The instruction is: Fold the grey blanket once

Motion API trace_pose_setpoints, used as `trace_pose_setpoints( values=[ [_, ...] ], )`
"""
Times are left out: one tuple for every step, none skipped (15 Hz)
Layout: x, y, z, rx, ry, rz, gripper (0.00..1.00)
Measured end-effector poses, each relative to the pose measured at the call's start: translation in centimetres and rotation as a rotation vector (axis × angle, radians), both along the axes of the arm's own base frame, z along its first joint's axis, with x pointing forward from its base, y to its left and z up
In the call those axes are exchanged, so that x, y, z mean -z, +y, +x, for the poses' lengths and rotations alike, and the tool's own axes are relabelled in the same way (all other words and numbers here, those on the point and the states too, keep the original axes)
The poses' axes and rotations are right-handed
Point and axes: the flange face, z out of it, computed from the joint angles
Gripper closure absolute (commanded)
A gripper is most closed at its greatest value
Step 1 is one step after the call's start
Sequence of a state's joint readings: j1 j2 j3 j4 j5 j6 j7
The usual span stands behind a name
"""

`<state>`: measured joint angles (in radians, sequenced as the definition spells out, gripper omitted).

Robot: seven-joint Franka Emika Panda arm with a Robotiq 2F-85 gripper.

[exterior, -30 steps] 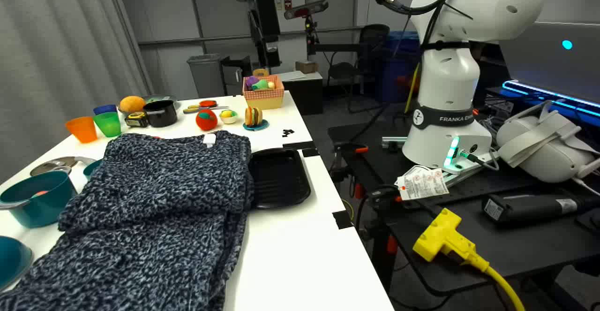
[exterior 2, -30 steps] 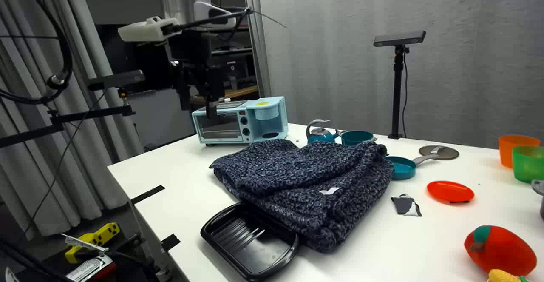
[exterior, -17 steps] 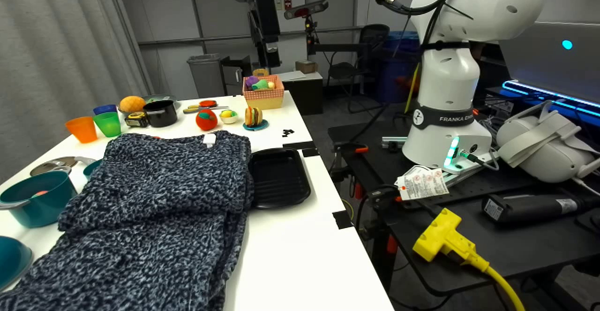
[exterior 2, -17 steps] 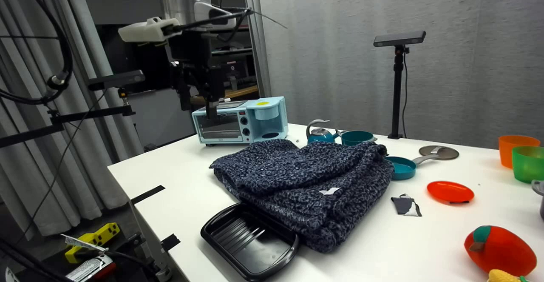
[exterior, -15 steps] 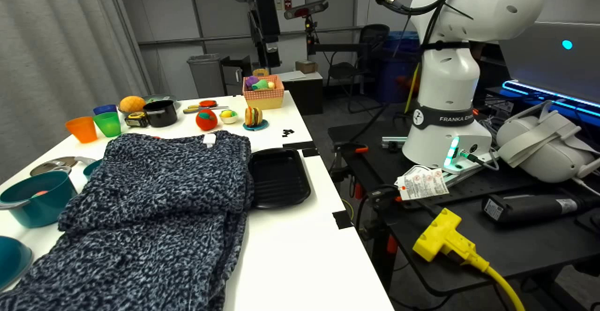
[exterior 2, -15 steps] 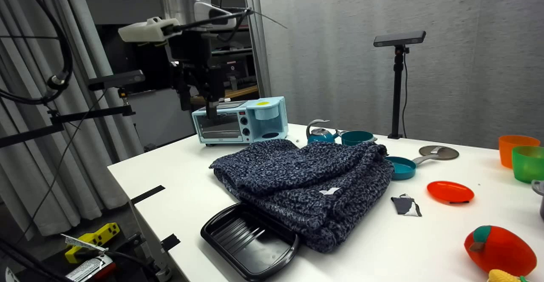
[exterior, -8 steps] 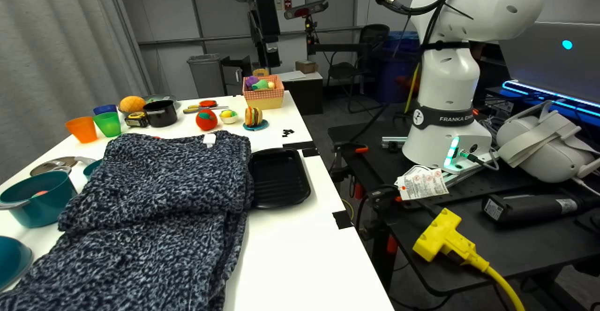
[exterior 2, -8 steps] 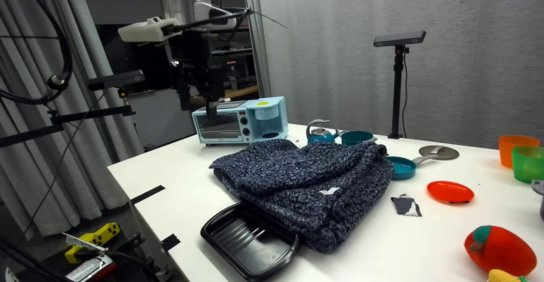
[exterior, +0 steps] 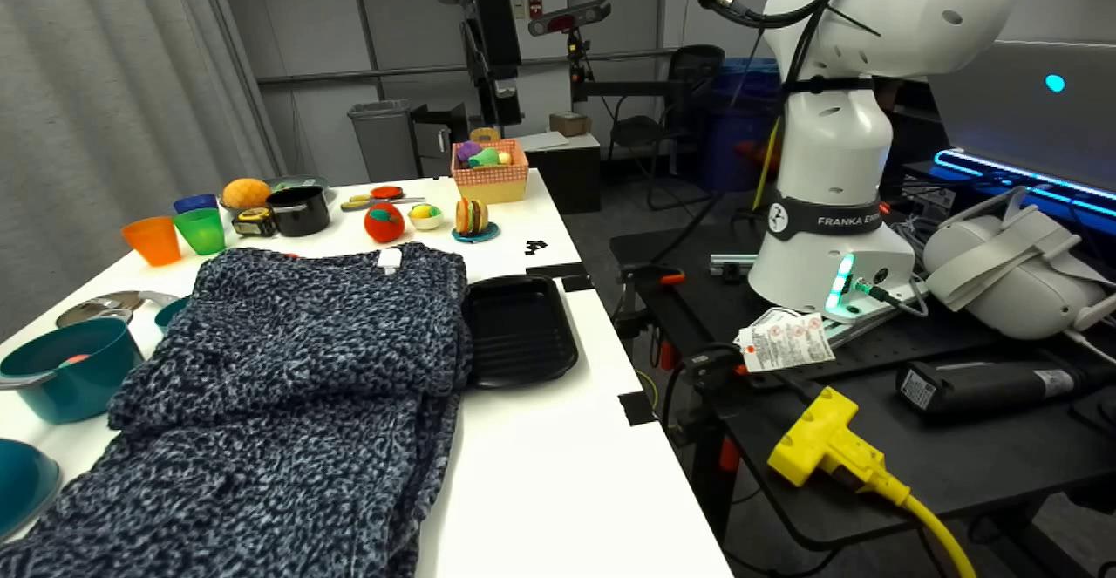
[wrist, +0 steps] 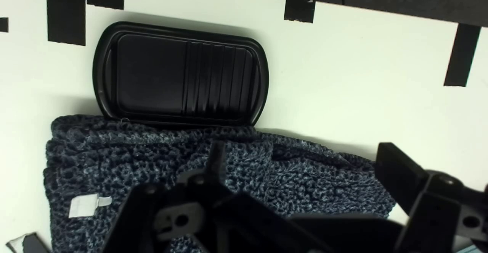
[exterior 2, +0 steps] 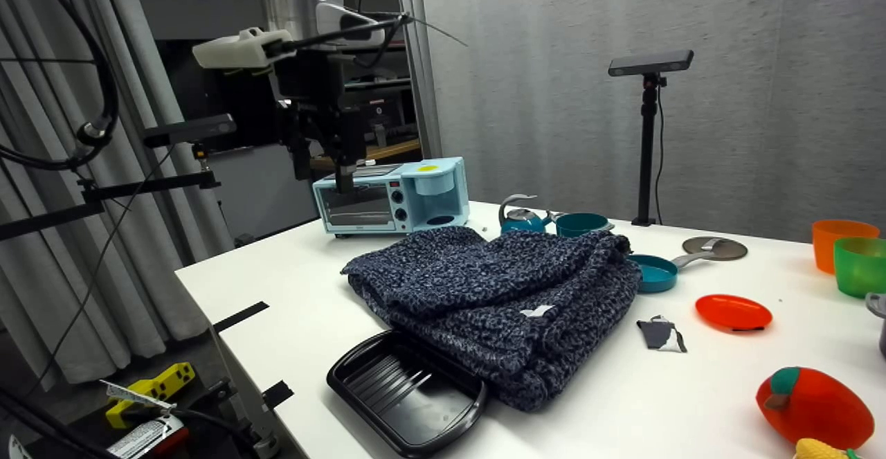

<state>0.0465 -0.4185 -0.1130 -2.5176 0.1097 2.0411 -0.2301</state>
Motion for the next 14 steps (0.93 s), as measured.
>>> trace_pose_setpoints(
  values=[
    [0.0, 0.0, 0.0, -0.001, 0.0, 0.0, 0.0],
    [0.0, 0.1, 0.0, -0.001, 0.0, -0.001, 0.0],
    [0.0, 0.1, 0.0, -0.003, 0.001, -0.002, 0.0],
    [0.0, 0.1, 0.0, -0.005, 0.001, -0.005, 0.0],
    [0.1, 0.1, 0.0, -0.008, 0.004, -0.007, 0.0],
    [-0.1, 0.0, 0.6, -0.012, -0.002, -0.015, 0.0],
    [-0.4, -0.1, 1.9, -0.018, -0.006, -0.026, 0.0],
    [-0.4, -0.3, 3.5, -0.026, -0.004, -0.037, 0.0],
    [-0.2, -0.4, 5.3, -0.037, 0.002, -0.048, 0.0],
    [0.2, -0.3, 7.0, -0.048, 0.01, -0.057, 0.0],
    [0.7, -0.2, 8.8, -0.061, 0.018, -0.062, 0.0],
    [1.4, 0.0, 10.5, -0.07, 0.027, -0.067, 0.0],
    [2.1, 0.1, 11.6, -0.073, 0.037, -0.07, 0.0],
    [2.7, 0.2, 11.7, -0.075, 0.047, -0.071, 0.0]
  ],
)
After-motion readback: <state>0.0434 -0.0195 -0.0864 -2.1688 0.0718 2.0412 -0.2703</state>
